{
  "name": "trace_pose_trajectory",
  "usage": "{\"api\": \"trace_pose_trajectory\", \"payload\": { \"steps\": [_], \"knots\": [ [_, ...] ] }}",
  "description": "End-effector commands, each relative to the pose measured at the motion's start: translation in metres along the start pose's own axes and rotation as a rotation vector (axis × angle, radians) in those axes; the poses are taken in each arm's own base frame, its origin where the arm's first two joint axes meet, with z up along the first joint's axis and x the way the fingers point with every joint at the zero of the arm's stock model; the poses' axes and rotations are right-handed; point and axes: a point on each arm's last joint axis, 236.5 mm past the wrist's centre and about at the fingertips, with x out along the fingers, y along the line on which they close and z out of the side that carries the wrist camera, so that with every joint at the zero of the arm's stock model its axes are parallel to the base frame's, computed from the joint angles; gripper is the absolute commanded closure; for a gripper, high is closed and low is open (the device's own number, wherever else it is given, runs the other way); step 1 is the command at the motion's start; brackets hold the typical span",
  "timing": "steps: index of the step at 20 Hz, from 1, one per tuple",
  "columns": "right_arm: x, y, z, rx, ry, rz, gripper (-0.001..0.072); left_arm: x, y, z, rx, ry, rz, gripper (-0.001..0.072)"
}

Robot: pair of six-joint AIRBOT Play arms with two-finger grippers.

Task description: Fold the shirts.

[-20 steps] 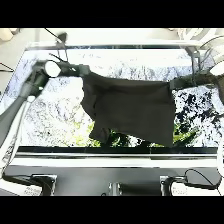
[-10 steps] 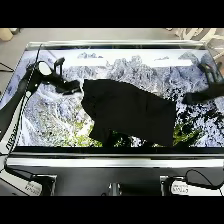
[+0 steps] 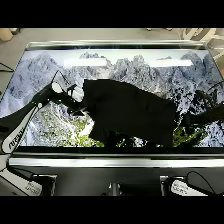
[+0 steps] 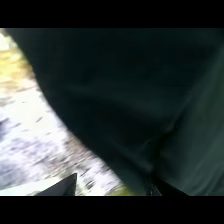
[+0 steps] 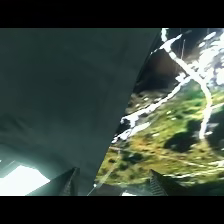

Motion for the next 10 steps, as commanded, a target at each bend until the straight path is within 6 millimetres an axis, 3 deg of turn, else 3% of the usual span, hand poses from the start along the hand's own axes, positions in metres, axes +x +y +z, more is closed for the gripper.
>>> {"api": "trace_pose_trajectory", "payload": {
  "steps": [1, 3, 5, 6, 7, 10],
  "knots": [
    [0.003, 0.001, -0.006, 0.003, 0.010, 0.005, 0.0276, 0.020, -0.013, -0.004, -0.018, 0.006, -0.041, 0.0240],
    [0.004, 0.002, -0.008, 0.003, 0.016, 0.009, 0.0270, 0.026, -0.009, -0.003, -0.049, 0.016, -0.036, 0.0323],
    [0.006, 0.008, -0.015, 0.000, 0.044, 0.034, 0.0078, 0.028, -0.007, 0.002, -0.067, 0.000, -0.035, 0.0362],
    [0.010, 0.010, -0.023, 0.002, 0.068, 0.047, 0.0067, 0.028, -0.007, 0.003, -0.066, -0.006, -0.036, 0.0605],
    [0.017, 0.013, -0.031, 0.012, 0.090, 0.063, 0.0068, 0.027, -0.008, 0.003, -0.063, -0.007, -0.036, 0.0685],
    [0.045, 0.026, -0.065, 0.027, 0.177, 0.128, 0.0059, 0.021, -0.012, 0.001, 0.005, -0.001, -0.041, 0.0686]
  ]
}}
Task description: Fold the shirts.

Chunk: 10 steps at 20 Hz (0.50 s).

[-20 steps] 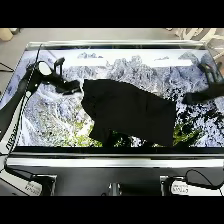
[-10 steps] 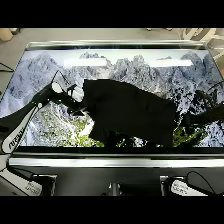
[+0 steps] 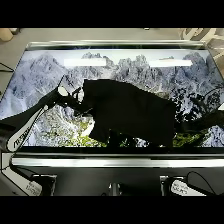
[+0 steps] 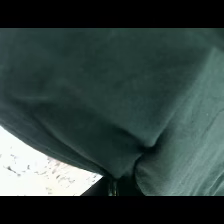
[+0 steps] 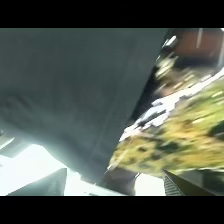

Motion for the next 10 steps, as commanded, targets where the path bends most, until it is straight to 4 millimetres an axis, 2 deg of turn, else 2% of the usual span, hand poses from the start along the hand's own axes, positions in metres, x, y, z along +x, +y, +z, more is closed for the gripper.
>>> {"api": "trace_pose_trajectory", "payload": {
  "steps": [1, 5, 8, 10],
  "knots": [
    [0.028, 0.009, -0.028, 0.007, 0.076, 0.056, 0.0058, -0.006, -0.005, 0.000, 0.057, -0.004, -0.005, 0.0686],
    [0.043, 0.010, -0.025, 0.035, 0.036, 0.063, 0.0082, -0.016, -0.013, 0.001, 0.106, -0.026, -0.013, 0.0686],
    [0.051, 0.025, -0.018, 0.073, -0.007, 0.131, 0.0091, -0.022, -0.019, 0.001, 0.127, -0.044, -0.018, 0.0686],
    [0.056, 0.028, -0.023, 0.085, 0.002, 0.145, 0.0092, -0.024, -0.024, 0.004, 0.133, -0.063, -0.023, 0.0685]
  ]
}}
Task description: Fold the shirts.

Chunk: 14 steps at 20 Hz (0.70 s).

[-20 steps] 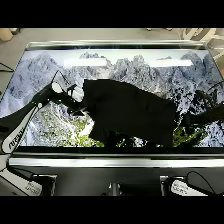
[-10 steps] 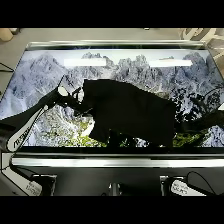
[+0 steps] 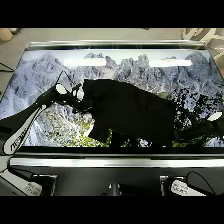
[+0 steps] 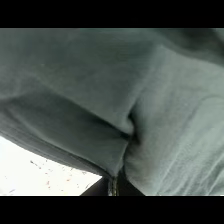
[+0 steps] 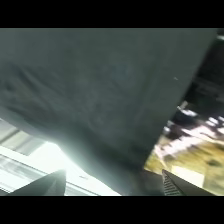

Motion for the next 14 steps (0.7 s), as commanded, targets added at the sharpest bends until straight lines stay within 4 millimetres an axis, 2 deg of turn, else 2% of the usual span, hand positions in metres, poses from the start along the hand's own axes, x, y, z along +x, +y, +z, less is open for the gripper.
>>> {"api": "trace_pose_trajectory", "payload": {
  "steps": [1, 4, 5, 6, 7, 8, 9, 10, 11, 12, 13, 14],
  "knots": [
    [0.012, 0.009, -0.004, 0.032, -0.008, 0.048, 0.0092, -0.004, -0.009, 0.004, 0.016, -0.033, -0.008, 0.0686],
    [0.021, 0.018, -0.006, 0.057, -0.018, 0.088, 0.0112, -0.001, -0.014, 0.002, 0.029, -0.028, -0.008, 0.0686],
    [0.024, 0.021, -0.005, 0.042, -0.015, 0.089, 0.0154, -0.001, -0.016, 0.001, 0.034, -0.028, -0.008, 0.0686],
    [0.027, 0.025, -0.001, 0.010, -0.013, 0.075, 0.0228, -0.002, -0.018, 0.000, 0.038, -0.029, -0.010, 0.0686],
    [0.031, 0.028, 0.006, -0.021, -0.026, 0.049, 0.0413, -0.005, -0.020, 0.000, 0.043, -0.035, -0.012, 0.0686],
    [0.032, 0.029, 0.016, -0.035, -0.049, 0.025, 0.0694, -0.011, -0.024, 0.000, 0.052, -0.044, -0.015, 0.0687],
    [0.027, 0.035, 0.028, -0.056, -0.074, 0.021, 0.0688, -0.022, -0.029, 0.002, 0.066, -0.068, -0.022, 0.0687],
    [0.015, 0.039, 0.041, -0.101, -0.108, 0.013, 0.0689, -0.041, -0.037, 0.007, 0.099, -0.115, -0.032, 0.0687],
    [-0.005, 0.043, 0.057, -0.138, -0.160, -0.002, 0.0690, -0.067, -0.047, 0.014, 0.156, -0.183, -0.037, 0.0688],
    [-0.038, 0.050, 0.079, -0.201, -0.239, -0.039, 0.0690, -0.104, -0.059, 0.020, 0.248, -0.272, -0.021, 0.0687],
    [-0.083, 0.063, 0.102, -0.282, -0.346, -0.090, 0.0690, -0.153, -0.074, 0.025, 0.343, -0.385, 0.017, 0.0688],
    [-0.137, 0.081, 0.122, -0.375, -0.470, -0.159, 0.0690, -0.209, -0.091, 0.026, 0.414, -0.518, 0.055, 0.0688]
  ]
}}
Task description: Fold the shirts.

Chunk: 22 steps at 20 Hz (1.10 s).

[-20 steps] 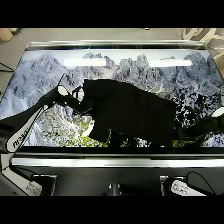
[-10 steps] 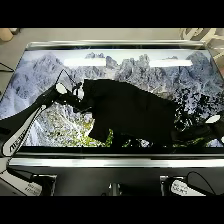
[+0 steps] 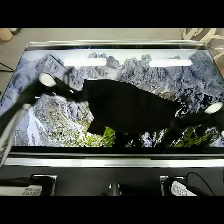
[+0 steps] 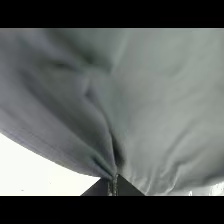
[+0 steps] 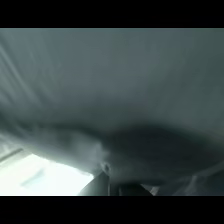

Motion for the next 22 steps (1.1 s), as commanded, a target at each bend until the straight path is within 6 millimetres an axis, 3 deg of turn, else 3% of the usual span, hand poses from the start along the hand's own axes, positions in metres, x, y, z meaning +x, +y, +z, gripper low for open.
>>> {"api": "trace_pose_trajectory", "payload": {
  "steps": [1, 2, 3, 4, 5, 6, 7, 8, 10, 12, 15, 17, 19, 22],
  "knots": [
    [-0.138, 0.035, 0.102, -0.276, -0.360, -0.191, 0.0690, -0.166, -0.053, 0.058, 0.283, -0.407, 0.109, 0.0688],
    [-0.216, 0.060, 0.132, -0.369, -0.552, -0.315, 0.0689, -0.241, -0.084, 0.070, 0.359, -0.600, 0.129, 0.0687],
    [-0.300, 0.094, 0.148, -0.454, -0.764, -0.450, 0.0688, -0.329, -0.121, 0.072, 0.436, -0.840, 0.143, 0.0688],
    [-0.376, 0.131, 0.148, -0.519, -0.969, -0.567, 0.0688, -0.412, -0.153, 0.062, 0.490, -1.075, 0.150, 0.0688],
    [-0.447, 0.173, 0.132, -0.572, -1.176, -0.668, 0.0688, -0.494, -0.182, 0.038, 0.503, -1.318, 0.124, 0.0688],
    [-0.494, 0.207, 0.108, -0.597, -1.326, -0.731, 0.0688, -0.555, -0.202, 0.008, 0.484, -1.505, 0.066, 0.0688],
    [-0.530, 0.231, 0.079, -0.584, -1.447, -0.777, 0.0689, -0.597, -0.217, -0.025, 0.457, -1.631, -0.022, 0.0688],
    [-0.547, 0.247, 0.058, -0.562, -1.519, -0.779, 0.0689, -0.617, -0.225, -0.049, 0.423, -1.680, -0.105, 0.0688],
    [-0.552, 0.259, 0.034, -0.537, -1.548, -0.770, 0.0689, -0.616, -0.229, -0.067, 0.375, -1.640, -0.186, 0.0688],
    [-0.542, 0.258, 0.032, -0.548, -1.497, -0.773, 0.0689, -0.601, -0.217, -0.064, 0.372, -1.582, -0.108, 0.0688],
    [-0.518, 0.237, 0.041, -0.529, -1.374, -0.779, 0.0689, -0.581, -0.185, -0.048, 0.349, -1.509, 0.075, 0.0688],
    [-0.485, 0.209, 0.053, -0.500, -1.218, -0.758, 0.0689, -0.555, -0.156, -0.032, 0.310, -1.403, 0.202, 0.0688],
    [-0.427, 0.170, 0.067, -0.464, -0.963, -0.691, 0.0689, -0.500, -0.111, -0.013, 0.236, -1.192, 0.337, 0.0687],
    [-0.324, 0.102, 0.093, -0.439, -0.625, -0.554, 0.0690, -0.382, -0.038, 0.011, 0.160, -0.828, 0.467, 0.0687]
  ]
}}
